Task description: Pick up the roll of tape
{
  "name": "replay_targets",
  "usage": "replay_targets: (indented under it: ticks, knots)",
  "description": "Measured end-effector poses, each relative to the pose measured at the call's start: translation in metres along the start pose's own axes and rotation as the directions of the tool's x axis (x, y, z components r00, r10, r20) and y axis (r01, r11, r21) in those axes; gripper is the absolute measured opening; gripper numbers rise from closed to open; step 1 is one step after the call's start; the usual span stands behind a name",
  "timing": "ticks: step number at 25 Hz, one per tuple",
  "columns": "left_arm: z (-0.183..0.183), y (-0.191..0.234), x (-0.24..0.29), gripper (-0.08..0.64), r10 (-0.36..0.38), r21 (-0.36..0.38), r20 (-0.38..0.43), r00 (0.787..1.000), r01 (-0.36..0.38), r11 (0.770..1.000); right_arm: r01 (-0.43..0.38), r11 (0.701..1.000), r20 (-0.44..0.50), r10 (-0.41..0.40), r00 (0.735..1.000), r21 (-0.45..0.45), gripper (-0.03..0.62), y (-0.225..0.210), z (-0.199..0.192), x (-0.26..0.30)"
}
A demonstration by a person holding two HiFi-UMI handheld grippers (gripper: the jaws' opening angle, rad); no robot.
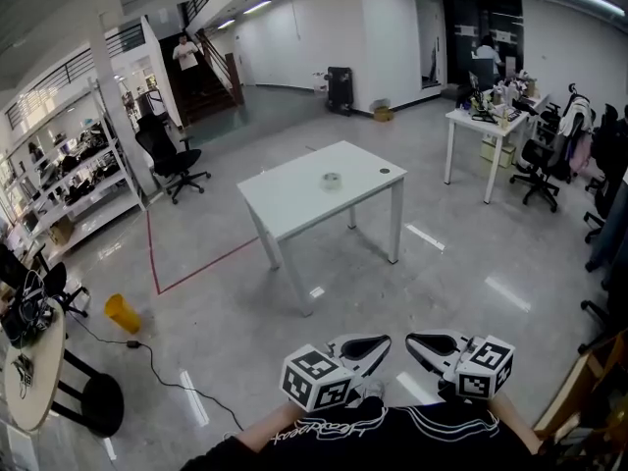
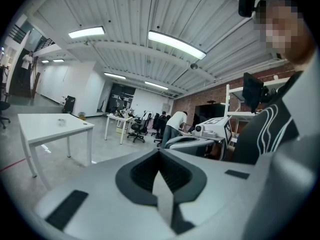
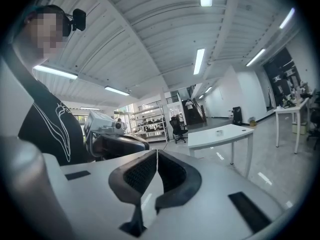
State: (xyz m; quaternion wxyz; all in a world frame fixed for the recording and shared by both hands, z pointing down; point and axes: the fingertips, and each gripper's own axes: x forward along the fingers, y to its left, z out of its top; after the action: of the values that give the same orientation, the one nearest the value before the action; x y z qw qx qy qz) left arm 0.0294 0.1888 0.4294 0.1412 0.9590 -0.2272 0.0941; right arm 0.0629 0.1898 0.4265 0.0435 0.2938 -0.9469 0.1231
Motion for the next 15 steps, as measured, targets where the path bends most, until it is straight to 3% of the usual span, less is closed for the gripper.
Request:
replay_targets:
  ticks: [9,15]
  knots:
    - [-0.003,0.031,0.022,0.003,-0.023,-0.013,-0.022,0.999,0.023,1.0,0.07,0.996,-0.007,-0.07,0.998,0.053,0.014,-0.044,-0.005,0.009]
    - [-0.001,0.077,0.048,0.003,-0.008,-0.06,-0.029,1.0,0.006,0.998,0.076,0.992,-0.034,-0.072,0.997,0.106,0.014,-0.092,-0.01,0.029]
